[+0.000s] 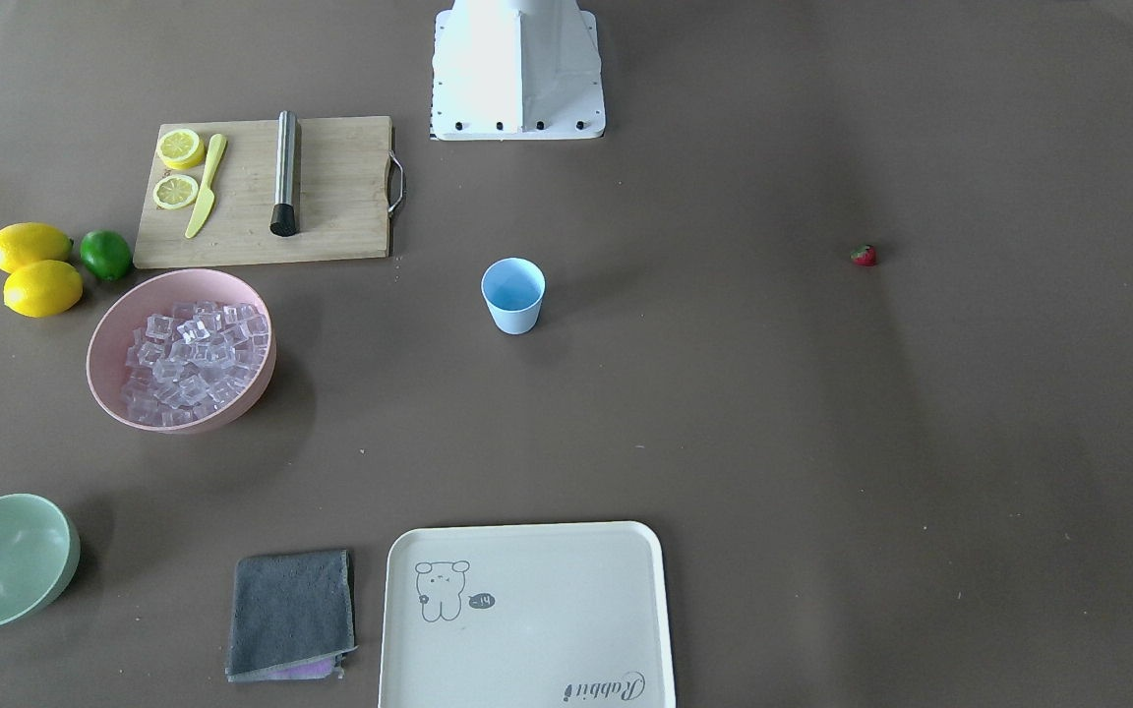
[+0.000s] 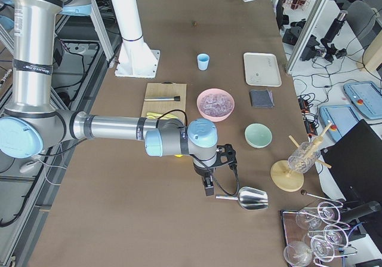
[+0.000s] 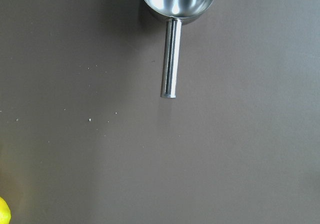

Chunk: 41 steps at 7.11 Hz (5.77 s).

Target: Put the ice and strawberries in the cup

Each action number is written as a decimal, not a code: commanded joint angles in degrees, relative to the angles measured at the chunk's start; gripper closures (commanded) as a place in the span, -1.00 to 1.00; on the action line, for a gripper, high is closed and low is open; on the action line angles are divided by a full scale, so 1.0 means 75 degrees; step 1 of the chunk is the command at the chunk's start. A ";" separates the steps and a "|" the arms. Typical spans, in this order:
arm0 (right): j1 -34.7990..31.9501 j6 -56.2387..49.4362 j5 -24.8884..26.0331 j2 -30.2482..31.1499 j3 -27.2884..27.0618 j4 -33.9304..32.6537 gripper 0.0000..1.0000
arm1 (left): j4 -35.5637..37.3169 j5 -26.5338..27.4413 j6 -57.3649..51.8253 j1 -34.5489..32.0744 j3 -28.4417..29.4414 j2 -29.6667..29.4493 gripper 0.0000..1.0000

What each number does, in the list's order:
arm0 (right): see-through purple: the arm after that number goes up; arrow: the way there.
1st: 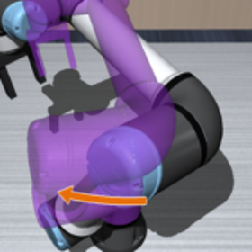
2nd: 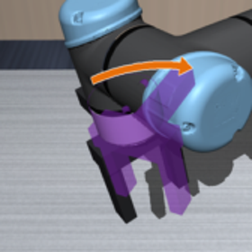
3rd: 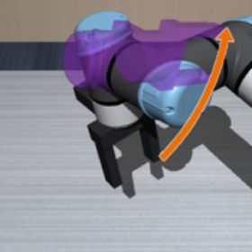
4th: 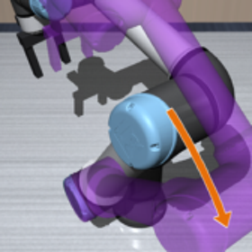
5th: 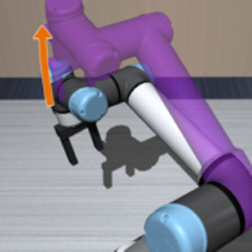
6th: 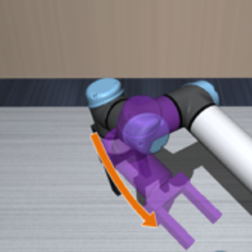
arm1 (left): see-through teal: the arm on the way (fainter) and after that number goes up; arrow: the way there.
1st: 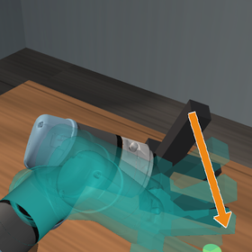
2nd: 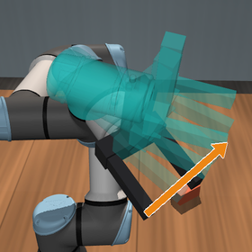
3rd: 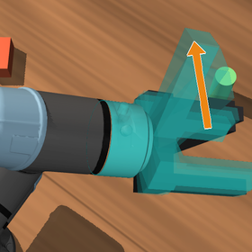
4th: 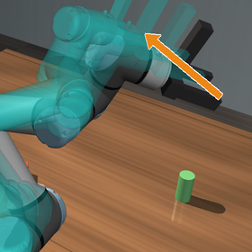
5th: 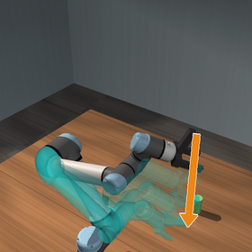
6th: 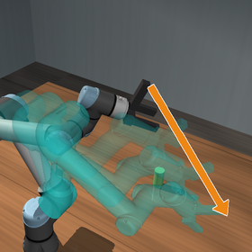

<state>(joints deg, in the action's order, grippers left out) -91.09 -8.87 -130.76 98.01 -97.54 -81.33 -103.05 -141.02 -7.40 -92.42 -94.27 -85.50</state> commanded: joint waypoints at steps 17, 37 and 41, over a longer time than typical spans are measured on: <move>0.6179 0.8741 0.2011 -0.2040 -0.1479 0.0555 -0.26 | -0.1155 -0.0627 0.0037 0.0557 0.0312 -0.0084 -0.98; 0.8427 1.2795 0.3580 -0.7091 -0.0413 -0.2222 1.00 | -0.1155 -0.0639 0.0049 0.0592 0.0382 -0.0096 -0.98; 0.8547 1.2749 0.3688 -0.7045 -0.0389 -0.2175 1.00 | -0.1155 -0.0662 0.0037 0.0592 0.0382 -0.0084 -0.98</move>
<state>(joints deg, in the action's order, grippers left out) -27.04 87.00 -103.31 45.02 -100.50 -97.68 -111.71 -145.85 -7.09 -87.98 -91.41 -86.15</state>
